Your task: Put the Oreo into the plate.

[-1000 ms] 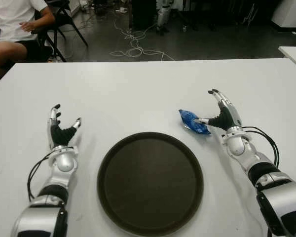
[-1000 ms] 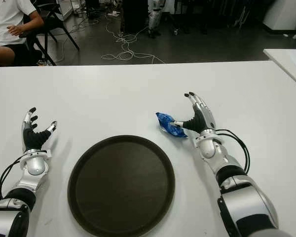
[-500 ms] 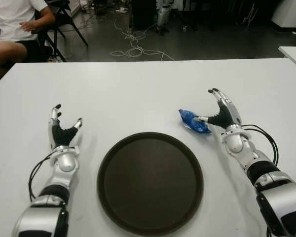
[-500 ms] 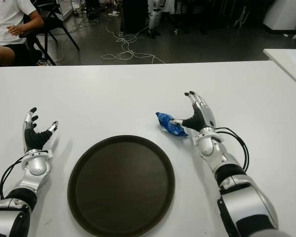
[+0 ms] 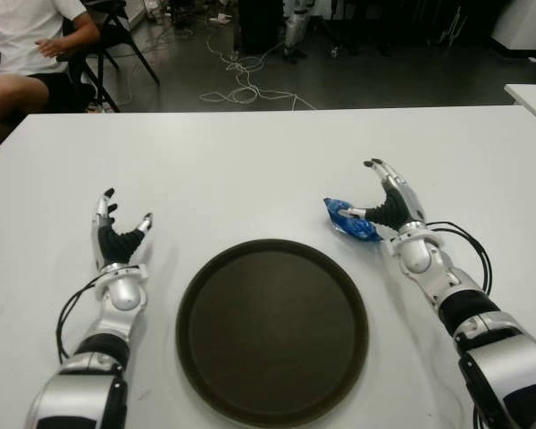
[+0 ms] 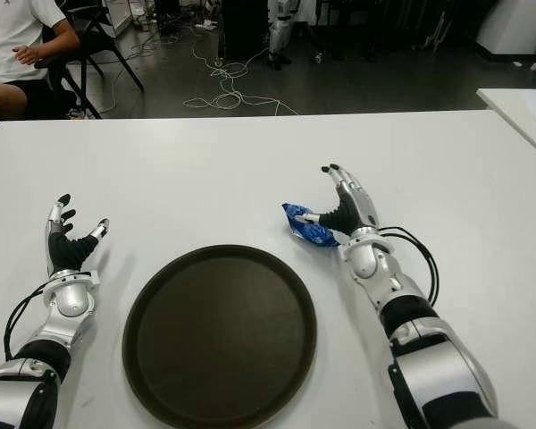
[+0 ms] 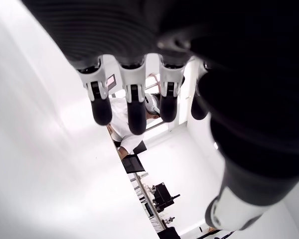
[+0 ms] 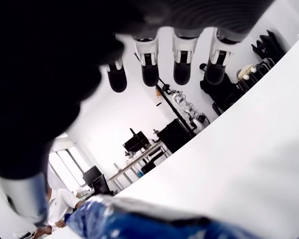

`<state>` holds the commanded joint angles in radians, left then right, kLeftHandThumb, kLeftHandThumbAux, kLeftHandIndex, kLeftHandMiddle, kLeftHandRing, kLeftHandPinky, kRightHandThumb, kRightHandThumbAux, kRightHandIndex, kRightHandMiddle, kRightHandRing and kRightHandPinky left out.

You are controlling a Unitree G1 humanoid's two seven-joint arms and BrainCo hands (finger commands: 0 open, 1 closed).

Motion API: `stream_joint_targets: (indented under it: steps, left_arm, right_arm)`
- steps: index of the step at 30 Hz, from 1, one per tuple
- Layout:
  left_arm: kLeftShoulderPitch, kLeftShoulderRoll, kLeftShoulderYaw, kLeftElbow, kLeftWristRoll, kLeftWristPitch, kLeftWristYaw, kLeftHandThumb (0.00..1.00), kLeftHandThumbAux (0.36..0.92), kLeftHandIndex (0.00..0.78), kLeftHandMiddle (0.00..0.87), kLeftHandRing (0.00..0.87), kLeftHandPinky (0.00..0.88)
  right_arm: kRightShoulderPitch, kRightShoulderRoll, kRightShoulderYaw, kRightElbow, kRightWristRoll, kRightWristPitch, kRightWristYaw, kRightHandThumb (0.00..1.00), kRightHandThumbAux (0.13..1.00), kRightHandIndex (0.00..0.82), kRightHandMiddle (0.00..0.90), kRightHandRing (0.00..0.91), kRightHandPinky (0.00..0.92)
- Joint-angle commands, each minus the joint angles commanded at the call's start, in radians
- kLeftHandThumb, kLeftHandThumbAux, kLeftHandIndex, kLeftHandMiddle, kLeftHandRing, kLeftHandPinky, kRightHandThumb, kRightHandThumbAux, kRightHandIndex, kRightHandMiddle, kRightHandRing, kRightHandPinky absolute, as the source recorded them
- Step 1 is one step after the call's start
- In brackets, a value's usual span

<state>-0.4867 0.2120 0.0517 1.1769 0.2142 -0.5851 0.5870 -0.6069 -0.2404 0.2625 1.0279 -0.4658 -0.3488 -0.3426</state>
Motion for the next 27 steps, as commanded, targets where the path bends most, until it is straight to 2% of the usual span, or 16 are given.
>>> stream_joint_targets:
  steps: [5, 12, 21, 27]
  left_arm:
    - [-0.001, -0.002, 0.003, 0.001, -0.002, 0.004, -0.001, 0.209, 0.776, 0.108, 0.120, 0.127, 0.132]
    - [-0.001, -0.001, 0.001, -0.001, 0.003, 0.011, -0.001, 0.180, 0.759, 0.096, 0.106, 0.100, 0.098]
    - [-0.004, -0.001, 0.000, -0.003, 0.007, 0.027, 0.007, 0.187, 0.773, 0.104, 0.124, 0.136, 0.159]
    - [-0.004, -0.001, 0.002, -0.002, 0.003, 0.022, -0.001, 0.210, 0.776, 0.107, 0.110, 0.120, 0.137]
  right_arm:
    - [0.006, 0.007, 0.008, -0.039, -0.003, 0.047, 0.028, 0.000, 0.634, 0.000, 0.000, 0.000, 0.001]
    - [0.048, 0.026, 0.020, -0.207, -0.010, 0.179, 0.094, 0.000, 0.607, 0.000, 0.000, 0.000, 0.000]
    - [0.074, 0.033, 0.038, -0.335, -0.033, 0.307, 0.169, 0.000, 0.603, 0.000, 0.000, 0.000, 0.000]
    - [0.077, 0.037, 0.052, -0.378, -0.049, 0.368, 0.207, 0.000, 0.600, 0.000, 0.000, 0.000, 0.018]
